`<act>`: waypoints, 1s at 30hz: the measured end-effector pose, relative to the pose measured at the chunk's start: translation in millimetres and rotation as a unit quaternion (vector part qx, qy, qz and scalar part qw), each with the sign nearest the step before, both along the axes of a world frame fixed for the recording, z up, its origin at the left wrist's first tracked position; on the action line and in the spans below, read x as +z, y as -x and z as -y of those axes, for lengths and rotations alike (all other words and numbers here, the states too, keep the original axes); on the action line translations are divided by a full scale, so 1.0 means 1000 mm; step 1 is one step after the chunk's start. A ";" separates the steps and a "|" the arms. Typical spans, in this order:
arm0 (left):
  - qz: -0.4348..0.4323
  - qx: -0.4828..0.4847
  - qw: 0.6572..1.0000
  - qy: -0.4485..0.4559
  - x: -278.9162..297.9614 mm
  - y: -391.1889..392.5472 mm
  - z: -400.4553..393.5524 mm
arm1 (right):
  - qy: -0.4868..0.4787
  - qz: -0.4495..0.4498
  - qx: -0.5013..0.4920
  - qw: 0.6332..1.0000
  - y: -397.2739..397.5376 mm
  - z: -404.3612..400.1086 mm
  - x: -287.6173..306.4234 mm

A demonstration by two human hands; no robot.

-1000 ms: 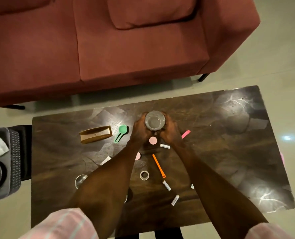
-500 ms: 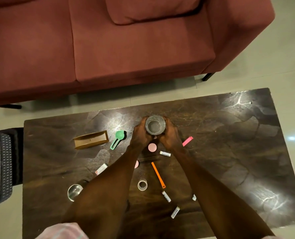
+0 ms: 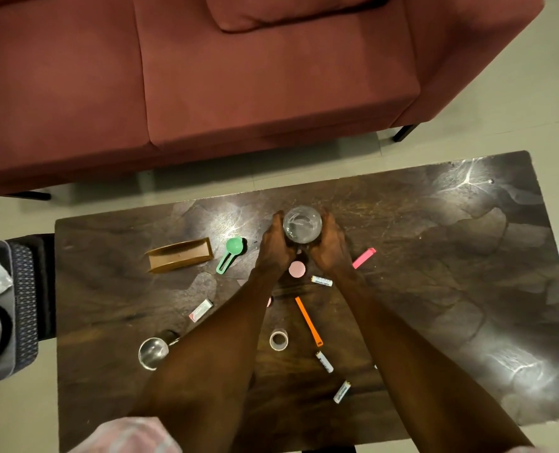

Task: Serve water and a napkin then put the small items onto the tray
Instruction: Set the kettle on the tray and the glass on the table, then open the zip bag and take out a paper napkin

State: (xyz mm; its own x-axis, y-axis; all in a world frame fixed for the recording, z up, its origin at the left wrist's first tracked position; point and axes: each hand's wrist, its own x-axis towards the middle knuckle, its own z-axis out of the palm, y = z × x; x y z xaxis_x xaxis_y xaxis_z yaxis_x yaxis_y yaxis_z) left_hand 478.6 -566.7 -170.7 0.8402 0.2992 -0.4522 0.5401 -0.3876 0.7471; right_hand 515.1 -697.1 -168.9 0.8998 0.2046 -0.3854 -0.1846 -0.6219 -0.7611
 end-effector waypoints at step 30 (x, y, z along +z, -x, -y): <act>0.056 0.019 0.994 -0.087 0.161 0.230 -0.107 | -0.002 0.095 -0.040 0.995 0.192 -0.106 0.180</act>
State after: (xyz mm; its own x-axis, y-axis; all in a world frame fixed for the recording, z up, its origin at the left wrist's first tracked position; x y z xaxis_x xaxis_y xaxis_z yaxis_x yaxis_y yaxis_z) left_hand 248.3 -459.2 -9.8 0.8685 0.3976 -0.2959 0.4749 -0.4964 0.7267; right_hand 322.9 -591.2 10.7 0.9698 0.1315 -0.2052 -0.0847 -0.6076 -0.7897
